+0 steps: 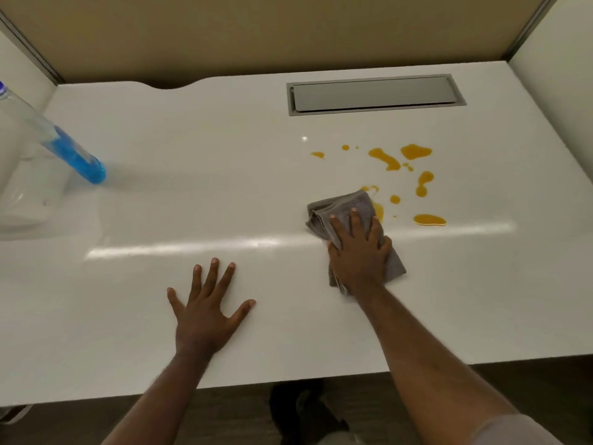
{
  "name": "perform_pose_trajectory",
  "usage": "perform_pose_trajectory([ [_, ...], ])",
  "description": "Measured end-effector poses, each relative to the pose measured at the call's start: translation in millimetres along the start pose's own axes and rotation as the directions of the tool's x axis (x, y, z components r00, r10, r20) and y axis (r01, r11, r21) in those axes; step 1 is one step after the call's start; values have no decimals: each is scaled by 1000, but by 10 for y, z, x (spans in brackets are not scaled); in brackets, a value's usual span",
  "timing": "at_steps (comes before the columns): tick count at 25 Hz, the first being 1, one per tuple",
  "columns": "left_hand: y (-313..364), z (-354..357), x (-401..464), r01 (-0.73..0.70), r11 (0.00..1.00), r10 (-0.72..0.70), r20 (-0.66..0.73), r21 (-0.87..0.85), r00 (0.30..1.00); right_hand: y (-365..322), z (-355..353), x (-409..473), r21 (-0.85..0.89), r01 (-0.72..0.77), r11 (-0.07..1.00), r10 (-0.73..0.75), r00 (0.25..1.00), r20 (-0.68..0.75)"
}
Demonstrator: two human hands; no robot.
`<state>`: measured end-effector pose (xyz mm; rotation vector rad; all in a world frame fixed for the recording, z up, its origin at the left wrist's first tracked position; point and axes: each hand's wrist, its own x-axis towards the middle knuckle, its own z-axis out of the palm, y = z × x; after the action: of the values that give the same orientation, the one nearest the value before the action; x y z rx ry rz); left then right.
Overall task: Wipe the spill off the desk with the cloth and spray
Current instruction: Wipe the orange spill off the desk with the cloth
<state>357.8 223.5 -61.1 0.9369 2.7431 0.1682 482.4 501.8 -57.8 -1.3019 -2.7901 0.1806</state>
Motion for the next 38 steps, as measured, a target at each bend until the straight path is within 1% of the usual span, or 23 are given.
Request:
perform_pose_trajectory([
  [1, -2, -5, -3, -2, 1000, 2, 6, -2, 1000, -128, -8, -27, 22, -45, 999, 45, 999, 24],
  [2, 2, -2, -4, -3, 1000, 3, 4, 1, 1000, -291, -3, -114, 31, -18, 999, 17, 999, 41],
  [5, -2, 6, -7, -17, 1000, 17, -13, 7, 1000, -415, 91, -564, -2, 270, 963, -270, 962, 31],
  [6, -9, 13, -1, -18, 1000, 18, -16, -1, 1000, -239, 86, -623, -4, 293, 956, -293, 956, 19],
  [8, -12, 14, 0, -18, 1000, 17, -17, -8, 1000, 206, 38, -569, -41, 169, 985, -170, 985, -32],
  [10, 2, 2, -3, -14, 1000, 14, -8, 0, 1000, 502, -19, -393, -18, -71, 997, 70, 995, -66],
  [12, 14, -19, -2, 0, 1000, 0, 17, 2, 1000, 375, -24, -210, 51, -232, 971, 234, 971, -42],
  [13, 25, -25, -8, 4, 1000, -4, 24, 6, 1000, 213, -36, -174, 62, -214, 975, 215, 976, -14],
  [15, 27, -26, -16, 11, 1000, -11, 20, 2, 1000, 22, 7, -256, 7, 8, 1000, -8, 1000, -4],
  [16, 18, -30, -4, 17, 1000, -17, 20, -8, 1000, 109, 5, -314, -20, 106, 994, -106, 994, -13],
  [17, -2, -28, 3, 26, 1000, -25, 22, -17, 999, 322, -7, -339, -28, 130, 991, -131, 991, -38],
  [18, -4, -14, 12, 31, 999, -31, 25, -12, 999, 596, -22, -315, -32, 87, 996, -89, 993, -71],
  [20, 15, -2, 7, 30, 1000, -30, 5, 7, 1000, 1039, -56, -179, -13, -109, 994, 107, 988, -113],
  [22, 196, -55, 80, 12, 1000, -12, -38, -2, 999, 1074, -87, 37, 21, -234, 972, 235, 968, -88],
  [23, 381, -103, 168, -8, 1000, 7, -50, -12, 999, 967, -95, 145, 31, -219, 975, 221, 974, -59],
  [24, 605, -140, 260, -33, 999, 32, -48, -23, 998, 850, -100, 192, 22, -147, 989, 148, 988, -37],
  [26, 1084, -138, 374, -88, 996, 87, -30, -31, 996, 868, -66, 128, -8, 75, 997, -76, 997, -28],
  [27, 1270, -90, 386, -104, 994, 103, -25, -37, 994, 1043, -53, 80, -29, 140, 990, -141, 989, -31],
  [29, 1482, 51, 315, -94, 995, 95, 1, -43, 996, 1531, -83, 20, -57, 81, 995, -84, 995, -54],
  [31, 1496, 174, 224, -57, 998, 57, 4, -28, 998, 1874, -154, 102, -59, -101, 993, 96, 992, -82],
  [33, 1498, 196, 212, -35, 999, 35, -2, -23, 999, 1932, -187, 369, -24, -208, 978, 206, 976, -67],
  [36, 1538, 181, 236, -27, 1000, 27, -5, -13, 1000, 1615, -225, 677, 22, -232, 973, 232, 972, -37],
  [38, 1546, 187, 231, -19, 1000, 19, 2, -12, 1000, 1377, -189, 653, 10, -121, 993, 121, 992, -19],
])
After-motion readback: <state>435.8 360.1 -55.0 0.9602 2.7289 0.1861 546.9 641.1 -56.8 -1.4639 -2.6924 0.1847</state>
